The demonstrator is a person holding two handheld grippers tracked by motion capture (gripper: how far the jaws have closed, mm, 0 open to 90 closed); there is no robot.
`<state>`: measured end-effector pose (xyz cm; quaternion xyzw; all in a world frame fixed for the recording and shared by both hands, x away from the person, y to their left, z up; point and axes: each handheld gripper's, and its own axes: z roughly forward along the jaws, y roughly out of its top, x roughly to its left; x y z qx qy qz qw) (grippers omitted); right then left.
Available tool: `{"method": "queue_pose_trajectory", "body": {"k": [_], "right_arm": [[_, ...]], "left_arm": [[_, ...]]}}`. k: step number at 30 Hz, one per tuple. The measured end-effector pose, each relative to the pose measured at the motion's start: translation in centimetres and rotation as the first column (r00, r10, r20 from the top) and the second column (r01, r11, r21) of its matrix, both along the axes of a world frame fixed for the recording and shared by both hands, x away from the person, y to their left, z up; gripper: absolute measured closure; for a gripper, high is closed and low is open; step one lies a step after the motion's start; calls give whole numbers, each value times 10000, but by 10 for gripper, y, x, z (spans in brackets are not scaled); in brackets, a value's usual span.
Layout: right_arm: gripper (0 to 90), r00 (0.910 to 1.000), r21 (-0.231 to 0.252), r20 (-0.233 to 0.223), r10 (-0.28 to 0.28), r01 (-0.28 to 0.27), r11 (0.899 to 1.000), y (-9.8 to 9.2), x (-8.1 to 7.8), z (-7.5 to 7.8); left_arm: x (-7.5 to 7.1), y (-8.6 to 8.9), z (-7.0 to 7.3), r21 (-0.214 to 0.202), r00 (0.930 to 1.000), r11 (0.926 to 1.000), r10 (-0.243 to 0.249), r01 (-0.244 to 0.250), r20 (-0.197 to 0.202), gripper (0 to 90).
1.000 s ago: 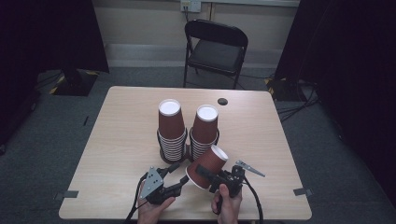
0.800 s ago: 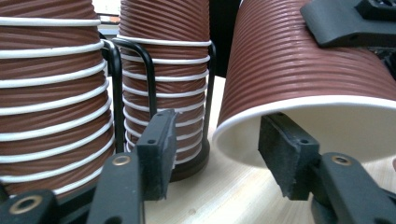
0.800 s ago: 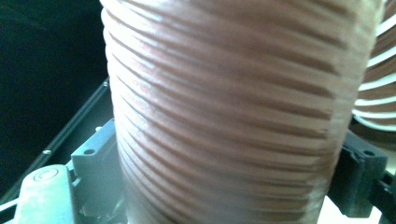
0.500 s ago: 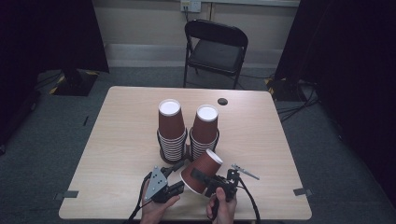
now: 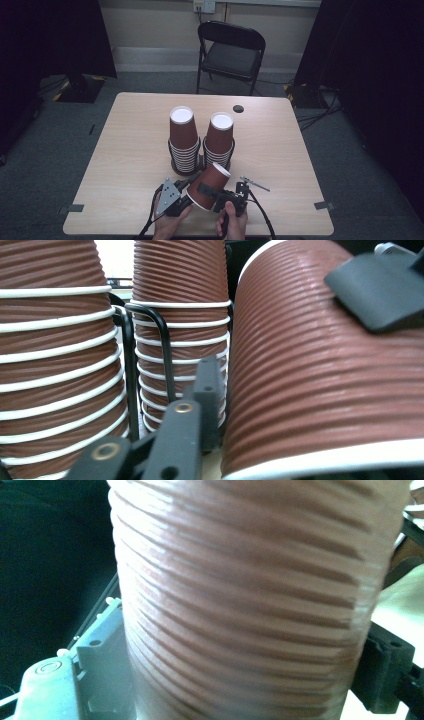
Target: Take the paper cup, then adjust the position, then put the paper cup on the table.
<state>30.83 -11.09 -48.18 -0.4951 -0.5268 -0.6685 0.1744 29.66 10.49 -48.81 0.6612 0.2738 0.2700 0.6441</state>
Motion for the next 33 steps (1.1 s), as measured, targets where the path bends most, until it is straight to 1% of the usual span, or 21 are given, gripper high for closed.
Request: {"method": "queue_pose_trajectory", "body": {"k": [3, 8, 13, 14, 16, 18, 21, 23, 28, 29, 30, 31, 32, 33], "right_arm": [[138, 10000, 25, -37, 52, -52, 10000, 0, 0, 0], [123, 10000, 22, 92, -12, 12, 10000, -2, 0, 0], [116, 9995, -67, 280, -120, 122, 9999, -4, 0, 1], [116, 9994, -115, 291, -170, 173, 9998, -5, 1, 2], [111, 9994, -200, 294, -171, 177, 9996, -5, 1, 2], [109, 9992, -217, 346, -174, 182, 9996, -5, 1, 2], [118, 9988, -233, 373, -313, 322, 9992, -6, 2, 2], [126, 9978, -283, 429, -500, 512, 9983, -10, 4, 4], [131, 9959, -381, 567, -699, 722, 9967, -15, 7, 7], [131, 9949, -403, 642, -780, 806, 9959, -16, 8, 8], [132, 9919, -455, 822, -970, 1009, 9939, -20, 10, 9], [132, 9919, -455, 822, -970, 1009, 9939, -20, 10, 9], [134, 9879, -568, 1053, -1135, 1199, 9912, -23, 12, 11], [134, 9879, -568, 1053, -1135, 1199, 9912, -23, 12, 11]], "left_arm": [[-2, 0, 1, 187, 10000, 9998, 39, -41, 65, 797], [-4, -3, 1, 164, 9999, 9999, 21, -23, 115, 823], [-4, 0, 1, 222, 10000, 9997, -71, 72, -23, 840], [-4, 0, 0, 139, 9999, 9999, -82, 83, -80, 843], [-4, 1, 0, 169, 9999, 9998, -71, 73, -117, 845], [-5, 2, -1, 116, 9998, 9999, -95, 97, -179, 846], [-5, 3, -3, 21, 9995, 9999, -166, 166, -254, 847], [-5, 4, -3, 37, 9993, 9998, -192, 193, -316, 849], [-5, 5, -4, 44, 9984, 9995, -320, 323, -469, 850], [-5, 7, -4, 95, 9982, 9993, -364, 369, -476, 850], [-5, 9, -4, 26, 9968, 9991, -412, 414, -687, 850], [-5, 9, -4, 26, 9968, 9991, -412, 414, -687, 851], [-5, 10, -4, 3, 9960, 9990, -454, 456, -770, 851], [-4, 12, -4, 72, 9955, 9988, -487, 494, -808, 851]]}}
